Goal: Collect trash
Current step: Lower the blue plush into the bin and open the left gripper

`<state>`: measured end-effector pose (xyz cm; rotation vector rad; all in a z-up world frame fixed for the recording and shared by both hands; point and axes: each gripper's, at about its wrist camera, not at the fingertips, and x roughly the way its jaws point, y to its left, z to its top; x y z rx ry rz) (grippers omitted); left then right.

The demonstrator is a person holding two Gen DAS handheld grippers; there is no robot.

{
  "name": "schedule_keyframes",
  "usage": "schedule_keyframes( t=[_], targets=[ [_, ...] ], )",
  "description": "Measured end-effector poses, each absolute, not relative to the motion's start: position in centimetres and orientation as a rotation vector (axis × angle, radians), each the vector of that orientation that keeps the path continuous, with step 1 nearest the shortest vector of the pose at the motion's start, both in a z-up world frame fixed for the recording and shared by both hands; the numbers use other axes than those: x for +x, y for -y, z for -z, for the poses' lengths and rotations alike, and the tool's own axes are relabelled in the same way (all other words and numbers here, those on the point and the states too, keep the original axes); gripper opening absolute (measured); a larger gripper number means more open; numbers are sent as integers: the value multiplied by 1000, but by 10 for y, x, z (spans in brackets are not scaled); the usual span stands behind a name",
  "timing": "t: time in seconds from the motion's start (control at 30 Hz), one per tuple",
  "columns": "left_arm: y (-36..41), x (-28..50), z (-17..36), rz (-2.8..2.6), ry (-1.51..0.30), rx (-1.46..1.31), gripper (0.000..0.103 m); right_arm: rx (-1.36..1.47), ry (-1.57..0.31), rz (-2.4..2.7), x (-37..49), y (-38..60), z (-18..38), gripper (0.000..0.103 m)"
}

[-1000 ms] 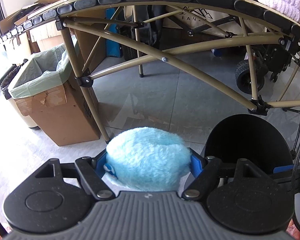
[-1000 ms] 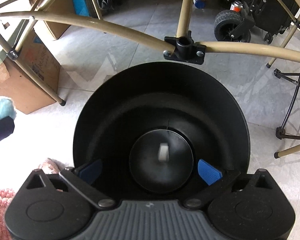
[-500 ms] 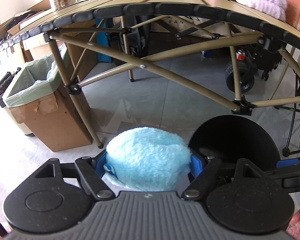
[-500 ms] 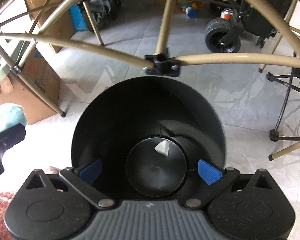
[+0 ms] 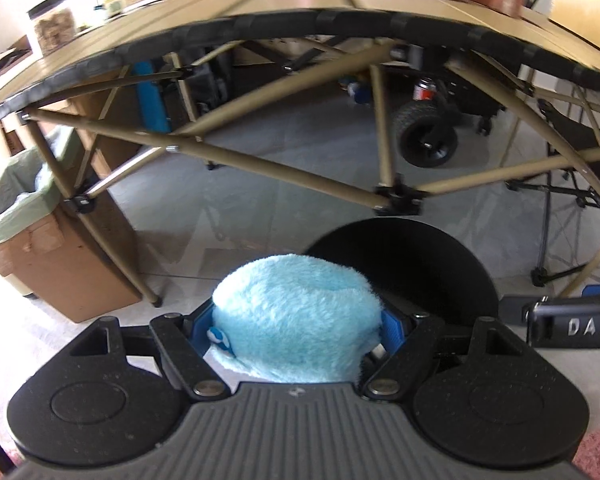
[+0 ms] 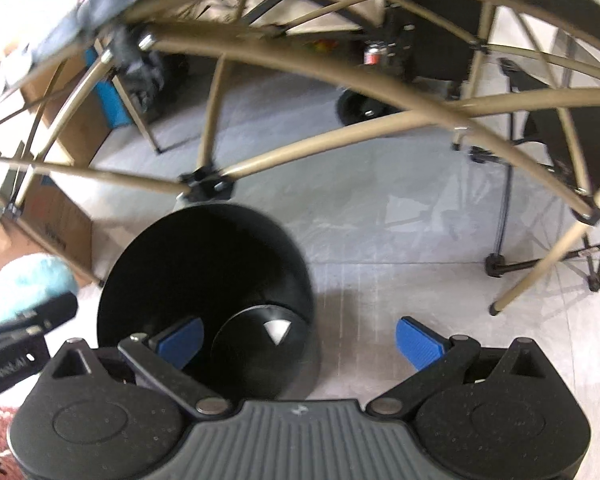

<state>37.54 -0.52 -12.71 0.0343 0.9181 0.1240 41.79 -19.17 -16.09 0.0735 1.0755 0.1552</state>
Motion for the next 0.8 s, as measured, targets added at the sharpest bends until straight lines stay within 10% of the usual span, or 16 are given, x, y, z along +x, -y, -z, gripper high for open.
schedule_keyframes(
  t=[0.8],
  targets=[
    [71, 428, 174, -57, -1229, -66, 78, 224, -998, 6, 406, 277, 151, 103]
  ],
)
